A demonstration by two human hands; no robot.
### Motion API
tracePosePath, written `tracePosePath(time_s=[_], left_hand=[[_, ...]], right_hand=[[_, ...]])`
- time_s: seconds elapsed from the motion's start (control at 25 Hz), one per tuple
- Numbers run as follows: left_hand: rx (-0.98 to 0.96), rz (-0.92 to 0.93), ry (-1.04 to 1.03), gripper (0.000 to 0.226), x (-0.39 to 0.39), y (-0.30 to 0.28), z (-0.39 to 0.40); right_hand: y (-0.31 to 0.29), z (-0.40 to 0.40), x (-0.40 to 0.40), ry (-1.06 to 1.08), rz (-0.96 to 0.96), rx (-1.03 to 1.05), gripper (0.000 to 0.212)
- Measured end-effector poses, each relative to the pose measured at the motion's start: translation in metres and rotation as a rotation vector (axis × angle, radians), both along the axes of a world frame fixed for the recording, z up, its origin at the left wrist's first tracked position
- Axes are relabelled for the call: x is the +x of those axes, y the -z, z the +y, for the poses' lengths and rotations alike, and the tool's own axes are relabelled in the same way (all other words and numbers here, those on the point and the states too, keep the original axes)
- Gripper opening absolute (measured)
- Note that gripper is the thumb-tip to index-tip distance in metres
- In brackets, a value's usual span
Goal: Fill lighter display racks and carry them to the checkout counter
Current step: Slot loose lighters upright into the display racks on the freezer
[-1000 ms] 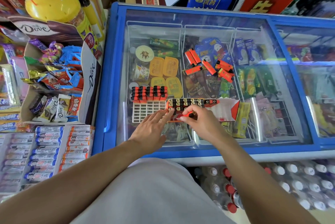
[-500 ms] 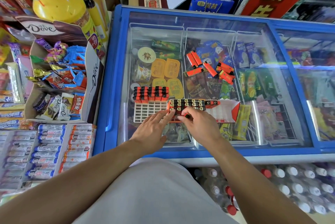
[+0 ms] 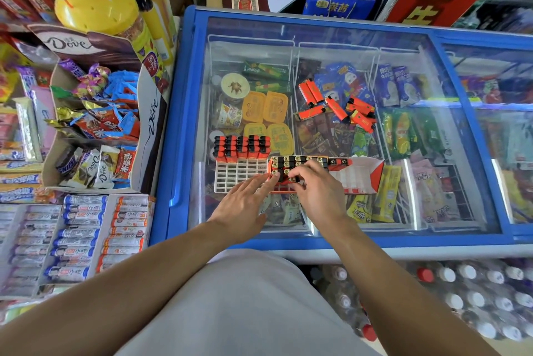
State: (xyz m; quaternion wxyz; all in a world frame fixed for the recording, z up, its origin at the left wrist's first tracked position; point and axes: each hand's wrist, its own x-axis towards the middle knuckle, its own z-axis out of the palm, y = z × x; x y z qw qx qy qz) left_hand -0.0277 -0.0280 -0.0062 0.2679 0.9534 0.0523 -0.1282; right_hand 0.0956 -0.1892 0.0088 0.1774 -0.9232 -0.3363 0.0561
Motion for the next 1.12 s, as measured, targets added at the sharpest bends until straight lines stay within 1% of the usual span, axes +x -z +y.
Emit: tracePosePath(time_s=[0.12,0.24,0.4,0.48,0.6,0.68,0.72,0.84,0.92,1.0,1.12], left_hand=[[-0.011,-0.001,-0.003,0.094,0.0,-0.002,0.0],[-0.013,-0.011,-0.007,0.093,0.001,-0.003,-0.002],[-0.015,0.008,-0.006,0.092,0.003,-0.002,-0.003],[-0.012,0.017,-0.002,0.093,0.004,-0.001,-0.002],[-0.004,0.016,0.005,0.094,0.005,-0.002,0.0],[-0.008,0.015,0.005,0.095,0.005,-0.003,0.0],[-0.01,0.018,0.004,0.095,0.005,-0.003,0.001],[-0.012,0.027,0.004,0.094,0.005,-0.004,0.001],[-0.009,0.032,0.004,0.095,0.006,-0.003,0.001],[-0.004,0.032,0.007,0.096,0.006,-0.003,0.001],[-0.001,0.033,0.008,0.097,0.004,-0.003,0.002]], right_hand=[[0.001,0.001,-0.001,0.009,0.008,0.02,0.028],[0.003,0.001,0.002,0.027,0.035,0.085,0.025],[0.008,-0.002,0.005,0.012,0.14,0.21,0.022],[0.014,-0.004,0.006,0.025,0.132,0.229,0.022],[0.021,-0.011,0.005,0.05,0.068,0.235,0.015],[0.022,-0.019,0.005,0.088,-0.01,0.191,0.012],[0.022,-0.025,0.006,0.104,-0.038,0.135,0.014],[0.026,-0.038,0.007,0.078,-0.022,-0.091,0.026],[0.03,-0.041,0.006,0.061,-0.008,-0.202,0.024],[0.031,-0.039,0.005,0.089,0.002,-0.239,0.022],[0.026,-0.034,0.003,0.136,0.009,-0.239,0.02]])
